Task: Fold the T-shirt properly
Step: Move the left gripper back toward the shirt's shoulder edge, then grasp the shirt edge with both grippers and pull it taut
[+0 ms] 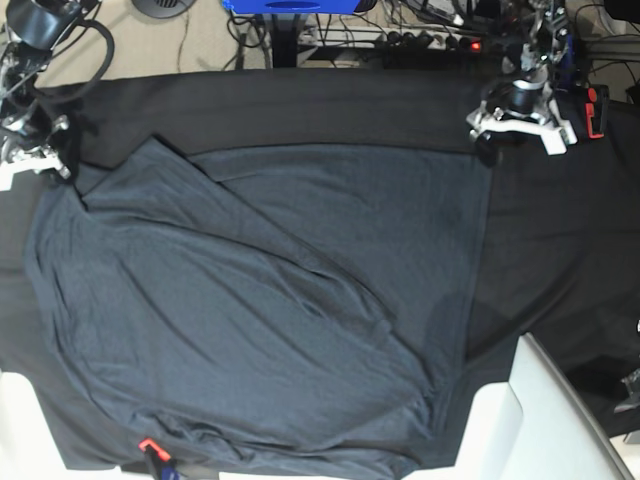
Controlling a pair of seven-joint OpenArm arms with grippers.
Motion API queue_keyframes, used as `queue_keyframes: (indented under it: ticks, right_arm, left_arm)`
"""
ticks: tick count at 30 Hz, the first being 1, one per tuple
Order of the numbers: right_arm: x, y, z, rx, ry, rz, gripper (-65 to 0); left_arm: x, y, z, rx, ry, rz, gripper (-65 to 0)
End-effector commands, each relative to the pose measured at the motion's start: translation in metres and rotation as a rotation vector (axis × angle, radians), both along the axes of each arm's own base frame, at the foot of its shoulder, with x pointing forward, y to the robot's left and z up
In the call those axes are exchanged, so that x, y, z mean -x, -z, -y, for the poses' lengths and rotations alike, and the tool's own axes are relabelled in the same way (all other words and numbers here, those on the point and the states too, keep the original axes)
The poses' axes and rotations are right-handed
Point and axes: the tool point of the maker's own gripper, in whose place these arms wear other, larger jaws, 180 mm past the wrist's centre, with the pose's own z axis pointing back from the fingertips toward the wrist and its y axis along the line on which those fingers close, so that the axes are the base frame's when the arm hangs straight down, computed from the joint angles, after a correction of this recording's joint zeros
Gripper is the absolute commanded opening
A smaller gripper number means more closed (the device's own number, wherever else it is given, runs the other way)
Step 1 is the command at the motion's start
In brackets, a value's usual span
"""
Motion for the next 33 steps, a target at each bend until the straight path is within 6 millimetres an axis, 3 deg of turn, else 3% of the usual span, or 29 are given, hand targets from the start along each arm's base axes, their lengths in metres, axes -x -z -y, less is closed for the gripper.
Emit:
queue_keyframes:
  ticks: [1, 5, 10, 17, 19, 23, 28, 33]
  right_arm:
    - [0.01, 0.006, 0.002, 0.01, -0.019, -0.058, -65.0]
    - [0.011, 0.006, 0.002, 0.01, -0.019, -0.059, -65.0]
    - [0.012, 0.006, 0.002, 0.01, -0.019, -0.061, -65.0]
    - [0.013, 0.007, 0.002, 0.01, -0.019, -0.064, -65.0]
    - [0.015, 0.008, 0.002, 0.01, -0.019, -0.067, -65.0]
    - [0.014, 0.007, 0.002, 0.01, -0.019, -0.065, -65.0]
    - [0.011, 0.004, 0.005, 0.019, -0.02, -0.059, -65.0]
    - [0.01, 0.0, 0.013, 0.038, -0.02, -0.055, -65.0]
  left_arm:
    - [-0.007, -0.007, -0.003, -0.008, 0.002, 0.03, -24.4]
    - [-0.016, -0.007, 0.007, 0.018, -0.007, 0.05, -24.4]
    - [-0.022, 0.007, 0.034, 0.055, 0.048, 0.023, -24.5]
    - [-0.027, 0.015, 0.037, 0.072, 0.026, 0.015, -25.8]
    - [-0.03, 0.015, 0.037, 0.074, 0.027, 0.018, -34.2]
    - [-0.041, 0.013, 0.044, 0.092, 0.055, 0.045, -65.0]
    - [-0.047, 0.005, 0.046, 0.096, 0.076, 0.076, -65.0]
    - [-0.04, -0.008, 0.04, 0.066, 0.103, 0.09, -65.0]
